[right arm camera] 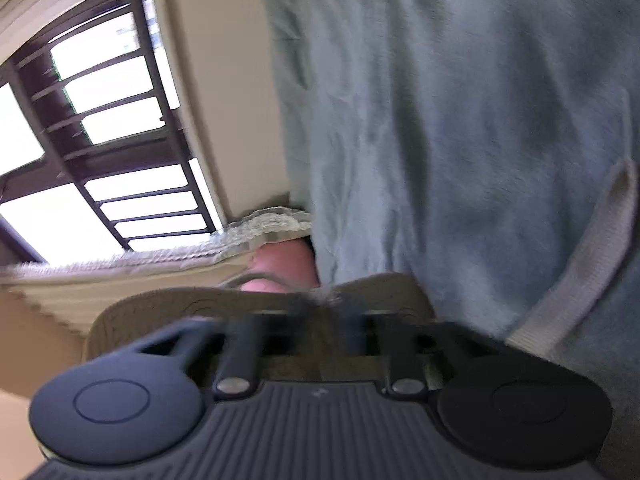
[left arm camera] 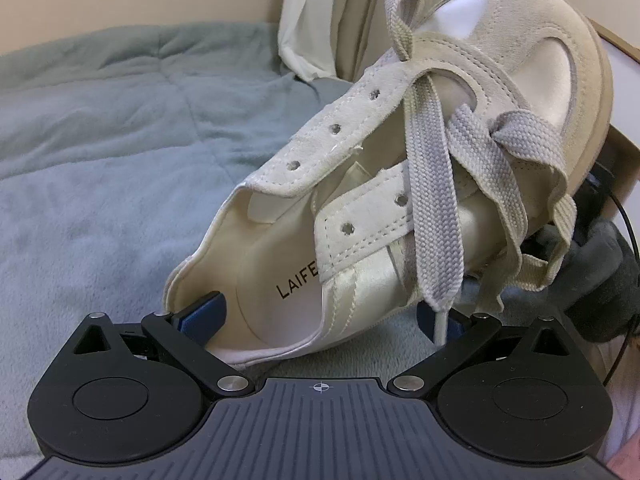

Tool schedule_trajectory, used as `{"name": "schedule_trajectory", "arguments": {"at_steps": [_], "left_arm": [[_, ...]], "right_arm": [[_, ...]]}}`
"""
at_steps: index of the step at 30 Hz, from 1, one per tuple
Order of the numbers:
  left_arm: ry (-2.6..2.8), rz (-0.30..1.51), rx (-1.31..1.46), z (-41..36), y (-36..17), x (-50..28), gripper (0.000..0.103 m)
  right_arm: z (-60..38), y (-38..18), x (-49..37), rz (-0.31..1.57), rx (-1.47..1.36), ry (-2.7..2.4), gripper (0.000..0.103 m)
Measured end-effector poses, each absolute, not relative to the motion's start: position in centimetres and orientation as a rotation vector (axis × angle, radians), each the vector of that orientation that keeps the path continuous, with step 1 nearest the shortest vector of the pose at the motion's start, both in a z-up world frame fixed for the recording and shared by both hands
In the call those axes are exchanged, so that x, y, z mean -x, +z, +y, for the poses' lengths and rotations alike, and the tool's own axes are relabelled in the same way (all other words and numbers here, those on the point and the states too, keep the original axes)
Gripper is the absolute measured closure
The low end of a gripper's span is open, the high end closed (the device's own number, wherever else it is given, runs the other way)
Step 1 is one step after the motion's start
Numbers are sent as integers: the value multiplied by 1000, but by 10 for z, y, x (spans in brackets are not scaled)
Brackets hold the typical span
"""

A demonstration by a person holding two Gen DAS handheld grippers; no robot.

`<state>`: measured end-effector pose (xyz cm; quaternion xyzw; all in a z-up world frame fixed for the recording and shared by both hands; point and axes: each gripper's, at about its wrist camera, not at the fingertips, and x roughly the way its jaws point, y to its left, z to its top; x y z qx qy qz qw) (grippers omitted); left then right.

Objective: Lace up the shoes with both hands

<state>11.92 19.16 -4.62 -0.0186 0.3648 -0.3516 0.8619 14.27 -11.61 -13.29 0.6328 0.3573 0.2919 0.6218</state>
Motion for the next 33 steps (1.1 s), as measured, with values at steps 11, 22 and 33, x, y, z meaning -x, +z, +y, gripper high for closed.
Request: {"name": "schedule_trajectory", "arguments": {"at_steps": [11, 22, 33], "left_arm": [[-671, 706, -173, 142, -30, -105, 0], [-727, 592, -92, 101, -4, -112, 0], [-653, 526, -93, 70, 20, -52, 0]], "right_arm": [[-236, -32, -86, 501, -1356, 651, 99], [-273, -13, -27, 504, -1230, 553, 100], [-229, 16, -64, 486, -339, 148, 69]]}}
